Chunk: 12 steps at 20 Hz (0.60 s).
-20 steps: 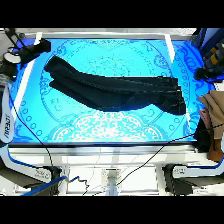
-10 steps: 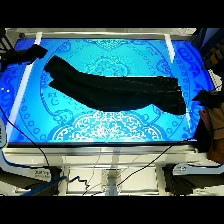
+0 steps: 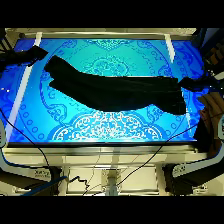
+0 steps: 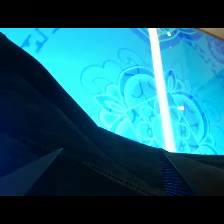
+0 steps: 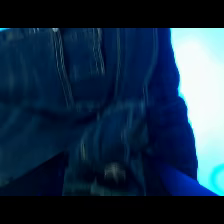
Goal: Fold the clothes and pants, and hang the long-sleeved shirts on hangers.
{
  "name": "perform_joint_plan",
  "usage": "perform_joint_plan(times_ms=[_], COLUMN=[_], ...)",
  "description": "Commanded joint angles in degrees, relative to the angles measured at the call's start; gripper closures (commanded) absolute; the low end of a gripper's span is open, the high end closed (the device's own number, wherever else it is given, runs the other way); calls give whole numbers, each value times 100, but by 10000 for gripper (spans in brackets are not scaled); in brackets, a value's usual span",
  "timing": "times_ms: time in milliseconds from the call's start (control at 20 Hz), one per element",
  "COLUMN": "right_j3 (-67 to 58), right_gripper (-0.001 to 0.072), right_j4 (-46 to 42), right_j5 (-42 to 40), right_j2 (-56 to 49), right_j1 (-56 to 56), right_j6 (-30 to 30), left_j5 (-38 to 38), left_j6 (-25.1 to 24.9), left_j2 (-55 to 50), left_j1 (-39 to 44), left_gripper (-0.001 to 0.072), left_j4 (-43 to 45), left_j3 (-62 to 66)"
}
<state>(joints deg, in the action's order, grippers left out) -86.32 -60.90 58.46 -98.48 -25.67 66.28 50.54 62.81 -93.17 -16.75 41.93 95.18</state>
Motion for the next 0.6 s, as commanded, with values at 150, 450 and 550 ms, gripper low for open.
perform_joint_plan(times_ms=[150,450,550], right_j3=[-981,-1001,-1196], right_gripper=[175,544,673], right_j4=[-442,59,72], right_j5=[1174,1674,1786], right_j2=[-846,-866,-857], right_j1=[140,144,144], right_j6=[195,-149,-149], left_j5=[15,317,330], left_j6=[0,256,492], left_j2=[-24,-240,-256], left_j1=[-4,0,-2], left_gripper=[16,15,18], left_j4=[2,0,-2], left_j3=[-2,-7,-4])
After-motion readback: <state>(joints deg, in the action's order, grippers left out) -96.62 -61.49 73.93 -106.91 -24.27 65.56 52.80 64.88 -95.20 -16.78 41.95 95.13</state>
